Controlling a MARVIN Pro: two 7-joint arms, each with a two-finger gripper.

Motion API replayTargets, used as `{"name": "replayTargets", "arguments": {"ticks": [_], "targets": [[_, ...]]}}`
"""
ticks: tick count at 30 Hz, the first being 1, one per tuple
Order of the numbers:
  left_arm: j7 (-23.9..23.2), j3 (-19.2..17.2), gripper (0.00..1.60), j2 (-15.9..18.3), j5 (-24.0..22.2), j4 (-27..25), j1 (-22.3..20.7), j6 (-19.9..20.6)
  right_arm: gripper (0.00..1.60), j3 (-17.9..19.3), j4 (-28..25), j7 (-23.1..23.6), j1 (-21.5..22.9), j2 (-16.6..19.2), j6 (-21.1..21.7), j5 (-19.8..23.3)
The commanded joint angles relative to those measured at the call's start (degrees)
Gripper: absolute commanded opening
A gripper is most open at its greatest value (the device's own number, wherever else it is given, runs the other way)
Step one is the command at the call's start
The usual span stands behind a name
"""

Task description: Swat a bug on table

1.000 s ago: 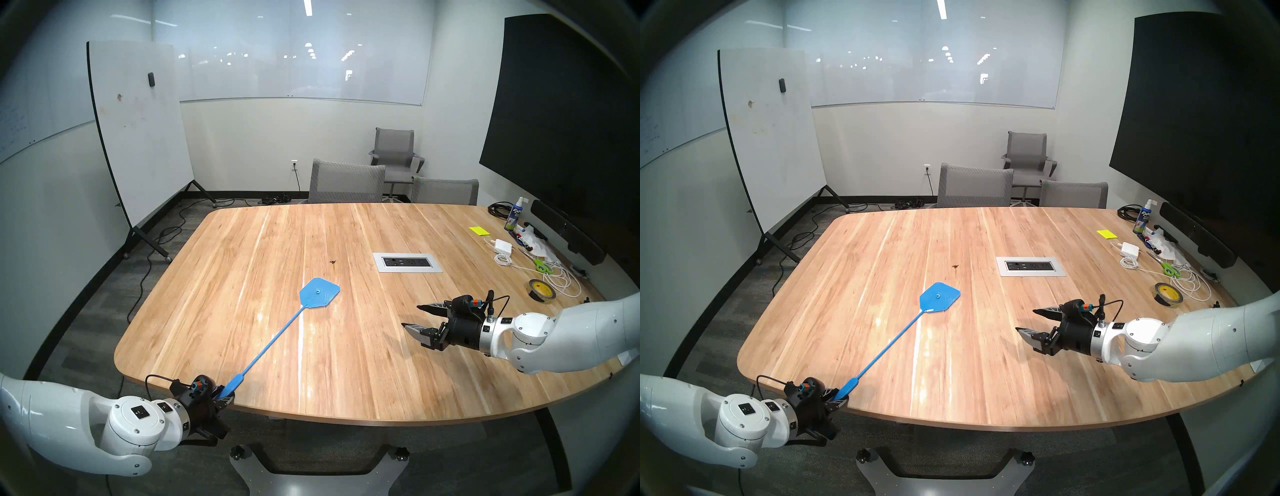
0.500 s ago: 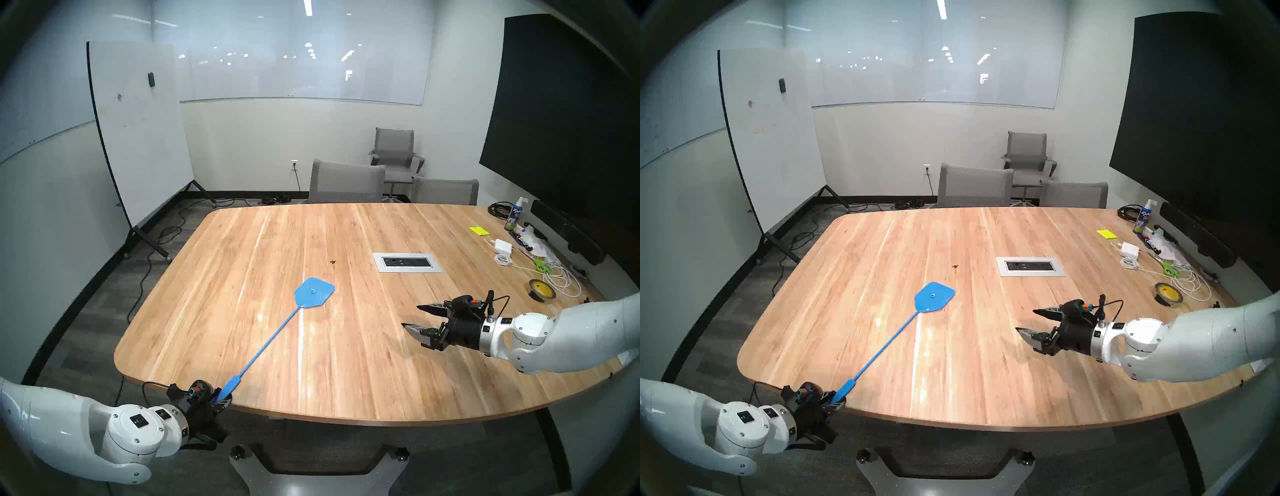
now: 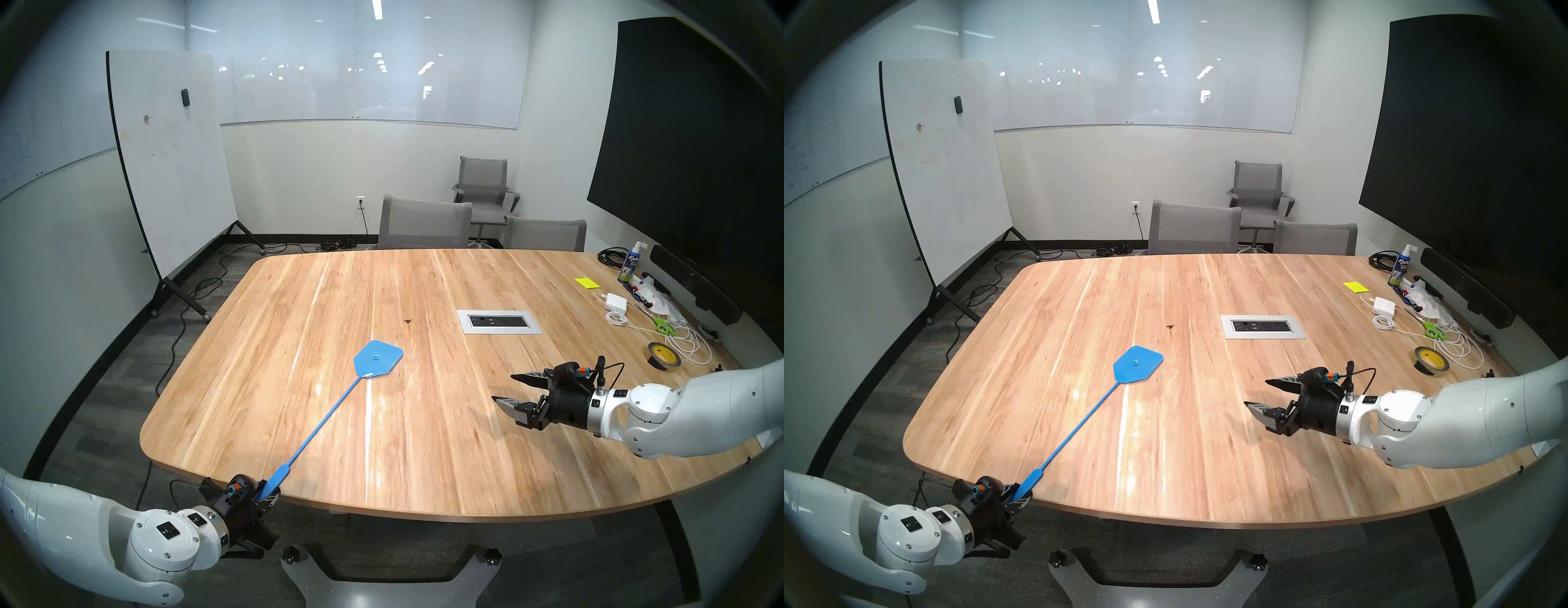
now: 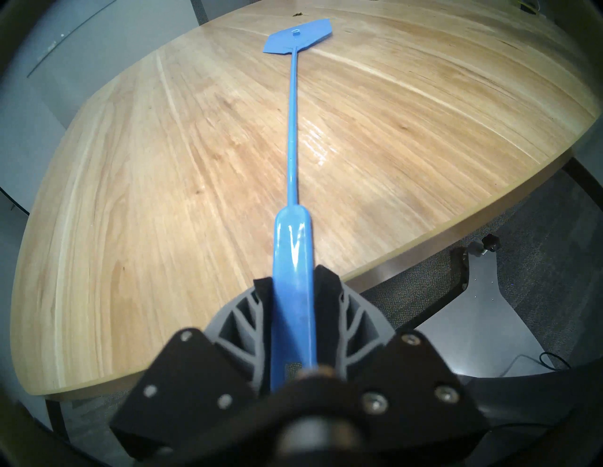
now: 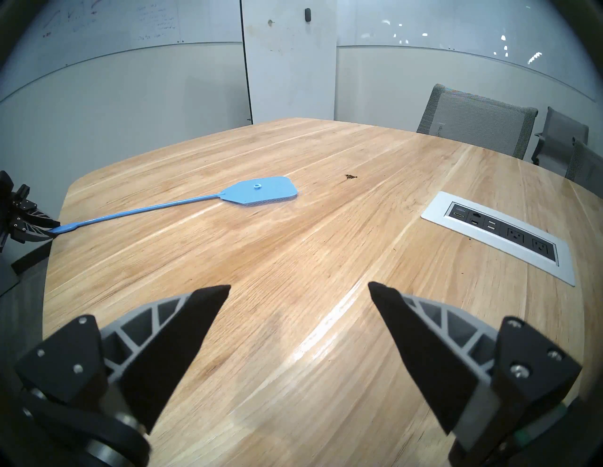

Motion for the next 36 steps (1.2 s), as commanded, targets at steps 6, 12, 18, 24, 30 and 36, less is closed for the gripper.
{"name": "replayTargets", "arguments": {"ticks": [6, 12, 18, 24, 30, 36], "targets": [[2.19, 5.15, 0.00, 0.64, 0.21, 0.49, 3.59, -0.46, 1.60, 0.46, 0.14, -0.01, 0.57, -0.06, -0.19, -0.04], [3.82, 6.75, 0.00, 0.77, 0.71, 0.36, 3.58, -1.29, 1.60, 0.47, 0.14, -0.01, 0.57, -0.07, -0.19, -0.02], [4.96, 9.03, 0.00, 0.87, 0.45, 0.82, 3.59, -2.08, 1.60, 0.47, 0.15, -0.01, 0.58, -0.07, -0.20, -0.02], [6.18, 10.51, 0.00, 0.95, 0.42, 0.75, 3.49, -3.41, 1.60, 0.48, 0.15, -0.01, 0.58, -0.07, -0.20, -0.01], [7.50, 11.37, 0.00, 0.99, 0.99, 0.26, 3.06, -5.18, 1.60, 0.48, 0.15, -0.01, 0.57, -0.07, -0.20, 0.00], [9.04, 11.62, 0.00, 1.02, 2.09, -0.57, 2.18, -7.12, 1.60, 0.47, 0.14, -0.01, 0.55, -0.07, -0.19, 0.02]]}}
